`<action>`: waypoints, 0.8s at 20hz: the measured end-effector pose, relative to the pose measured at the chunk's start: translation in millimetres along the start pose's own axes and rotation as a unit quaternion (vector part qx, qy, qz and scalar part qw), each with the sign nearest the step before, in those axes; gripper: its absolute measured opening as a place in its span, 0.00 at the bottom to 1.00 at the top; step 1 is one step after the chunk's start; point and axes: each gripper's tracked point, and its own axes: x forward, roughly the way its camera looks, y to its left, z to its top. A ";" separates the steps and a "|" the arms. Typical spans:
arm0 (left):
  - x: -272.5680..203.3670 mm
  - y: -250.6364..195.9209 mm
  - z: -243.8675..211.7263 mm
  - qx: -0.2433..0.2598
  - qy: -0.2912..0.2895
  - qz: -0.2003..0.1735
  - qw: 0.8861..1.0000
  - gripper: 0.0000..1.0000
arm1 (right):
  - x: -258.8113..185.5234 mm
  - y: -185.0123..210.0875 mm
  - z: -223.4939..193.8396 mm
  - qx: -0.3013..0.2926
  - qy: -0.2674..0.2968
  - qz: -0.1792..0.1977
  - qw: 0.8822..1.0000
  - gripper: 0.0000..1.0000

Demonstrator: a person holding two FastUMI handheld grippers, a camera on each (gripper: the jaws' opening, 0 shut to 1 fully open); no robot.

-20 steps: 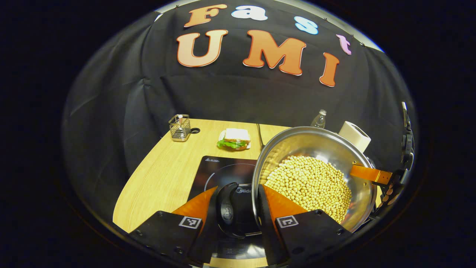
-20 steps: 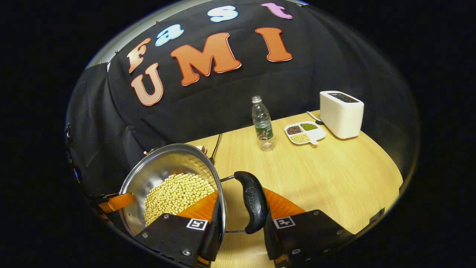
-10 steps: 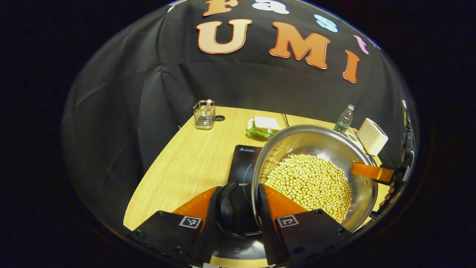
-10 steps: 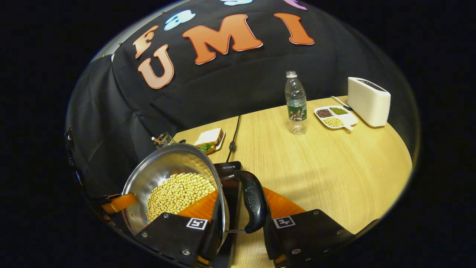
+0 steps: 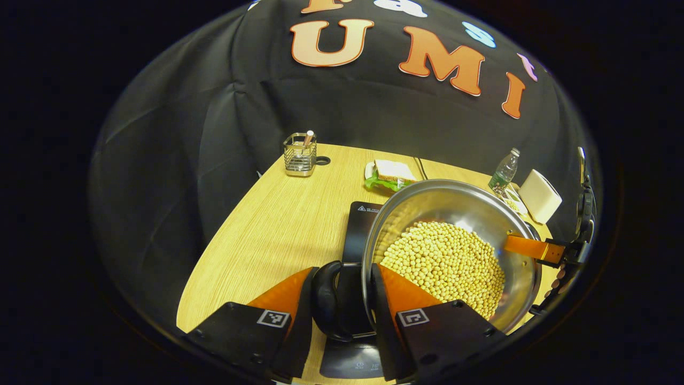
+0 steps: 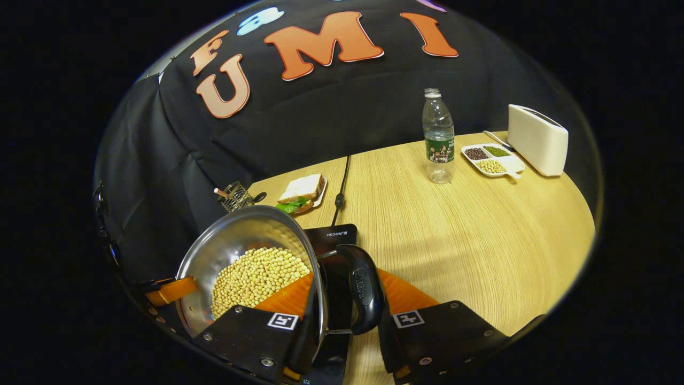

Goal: First push the handle of the pot to place it horizontally, then grasp the pot with both hands and set it on the induction cooktop.

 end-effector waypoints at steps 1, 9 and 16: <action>2.6 1.3 -0.5 -0.001 0.003 -0.001 1.000 0.59 | 2.3 -0.6 -1.4 -0.001 0.003 -0.001 1.000 0.49; 1.3 5.8 16.5 0.013 -0.026 0.022 0.999 0.70 | -1.3 -9.3 -4.1 -0.012 0.004 -0.009 1.000 0.59; -59.7 -22.6 88.7 0.030 -0.150 0.009 0.988 0.98 | -85.9 -25.0 76.9 -0.047 -0.114 -0.030 0.992 0.95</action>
